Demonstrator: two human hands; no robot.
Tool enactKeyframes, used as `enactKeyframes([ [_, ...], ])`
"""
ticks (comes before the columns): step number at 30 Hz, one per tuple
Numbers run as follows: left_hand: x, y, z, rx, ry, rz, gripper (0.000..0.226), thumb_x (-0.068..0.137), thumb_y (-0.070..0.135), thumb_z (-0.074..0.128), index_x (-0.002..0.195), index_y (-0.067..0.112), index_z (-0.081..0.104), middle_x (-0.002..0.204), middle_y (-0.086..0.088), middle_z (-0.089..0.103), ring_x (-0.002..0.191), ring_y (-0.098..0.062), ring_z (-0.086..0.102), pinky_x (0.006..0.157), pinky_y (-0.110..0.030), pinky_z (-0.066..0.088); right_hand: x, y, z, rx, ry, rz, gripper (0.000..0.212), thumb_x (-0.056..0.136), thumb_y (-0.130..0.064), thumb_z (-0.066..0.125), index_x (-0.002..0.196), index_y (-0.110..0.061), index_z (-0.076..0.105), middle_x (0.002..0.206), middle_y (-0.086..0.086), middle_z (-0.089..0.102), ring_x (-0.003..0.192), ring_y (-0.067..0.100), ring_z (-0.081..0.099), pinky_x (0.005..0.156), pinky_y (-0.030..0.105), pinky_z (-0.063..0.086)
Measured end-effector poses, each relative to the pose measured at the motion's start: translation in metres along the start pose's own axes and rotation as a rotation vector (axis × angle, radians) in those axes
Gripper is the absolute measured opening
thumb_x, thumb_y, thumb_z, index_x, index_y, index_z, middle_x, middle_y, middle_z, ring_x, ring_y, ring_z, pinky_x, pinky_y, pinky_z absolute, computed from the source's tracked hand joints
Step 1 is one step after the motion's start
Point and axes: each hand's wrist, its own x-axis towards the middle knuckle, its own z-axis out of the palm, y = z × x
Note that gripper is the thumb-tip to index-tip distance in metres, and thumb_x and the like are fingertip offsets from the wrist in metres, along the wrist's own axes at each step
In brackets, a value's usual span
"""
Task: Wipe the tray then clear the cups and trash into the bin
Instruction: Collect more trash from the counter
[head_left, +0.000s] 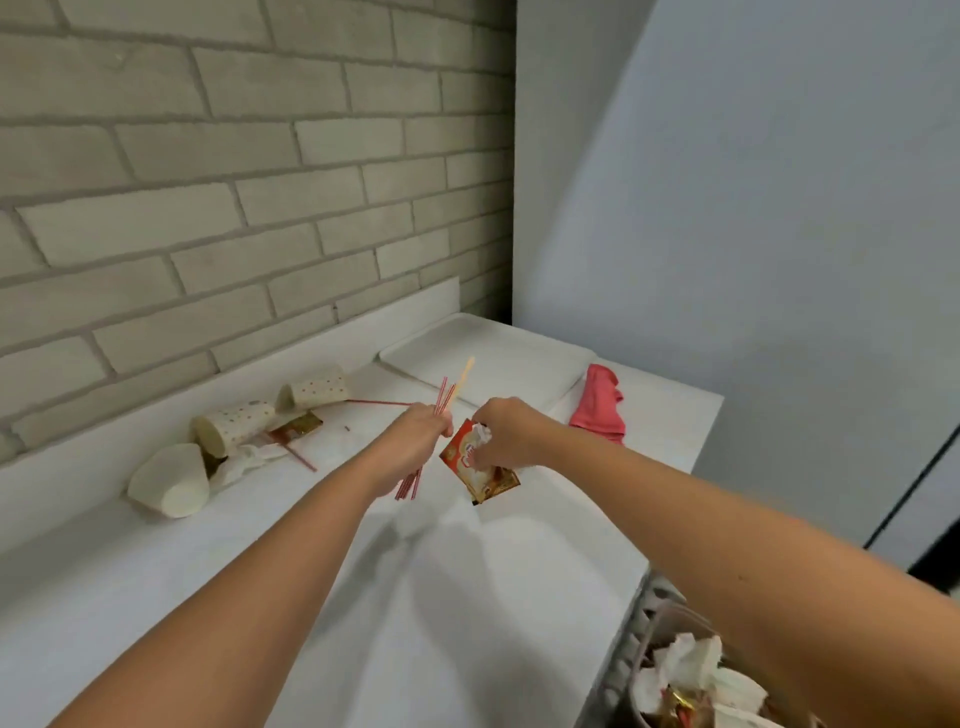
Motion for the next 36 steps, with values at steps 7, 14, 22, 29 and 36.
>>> enactKeyframes([
  [7, -0.001, 0.05, 0.104, 0.121, -0.208, 0.125, 0.029, 0.101, 0.029, 0.034, 0.082, 0.011, 0.05, 0.078, 0.002, 0.045, 0.077, -0.016, 0.042, 0.062, -0.025, 0.032, -0.052, 0.109, -0.026, -0.014, -0.063, 0.213, 0.035, 0.085, -0.022, 0.062, 0.116, -0.006, 0.056, 0.108, 0.008, 0.061, 0.088, 0.023, 0.057, 0.068, 0.03, 0.047],
  [14, -0.015, 0.076, 0.207, 0.048, -0.36, 0.179, 0.03, 0.1, 0.025, 0.037, 0.076, 0.014, 0.051, 0.077, 0.0, 0.048, 0.086, -0.027, 0.05, 0.075, -0.03, 0.038, -0.11, 0.21, -0.001, 0.024, -0.142, 0.396, 0.03, 0.084, -0.02, 0.061, 0.11, -0.005, 0.061, 0.105, 0.01, 0.065, 0.087, 0.024, 0.059, 0.071, 0.031, 0.049],
  [22, -0.039, 0.054, 0.296, 0.111, -0.445, 0.155, 0.033, 0.101, 0.026, 0.033, 0.072, 0.02, 0.047, 0.092, -0.005, 0.055, 0.091, -0.02, 0.051, 0.083, -0.032, 0.039, -0.158, 0.277, 0.075, -0.004, -0.352, 0.466, 0.045, 0.088, -0.02, 0.062, 0.13, -0.009, 0.051, 0.124, 0.009, 0.059, 0.107, 0.023, 0.057, 0.085, 0.027, 0.046],
  [29, -0.05, 0.015, 0.327, 0.075, -0.446, 0.028, 0.034, 0.101, 0.03, 0.03, 0.072, 0.022, 0.045, 0.078, 0.001, 0.051, 0.078, -0.018, 0.049, 0.082, -0.035, 0.043, -0.172, 0.297, 0.151, 0.019, -0.469, 0.389, 0.049, 0.087, -0.023, 0.064, 0.133, -0.014, 0.051, 0.127, 0.008, 0.057, 0.114, 0.026, 0.055, 0.094, 0.032, 0.045],
  [36, -0.054, -0.002, 0.34, -0.073, -0.428, -0.119, 0.032, 0.101, 0.029, 0.029, 0.079, 0.016, 0.048, 0.081, -0.001, 0.05, 0.08, -0.016, 0.047, 0.072, -0.026, 0.041, -0.186, 0.307, 0.197, 0.002, -0.572, 0.319, 0.051, 0.088, -0.02, 0.062, 0.136, -0.011, 0.048, 0.129, 0.012, 0.055, 0.117, 0.027, 0.053, 0.096, 0.03, 0.045],
])
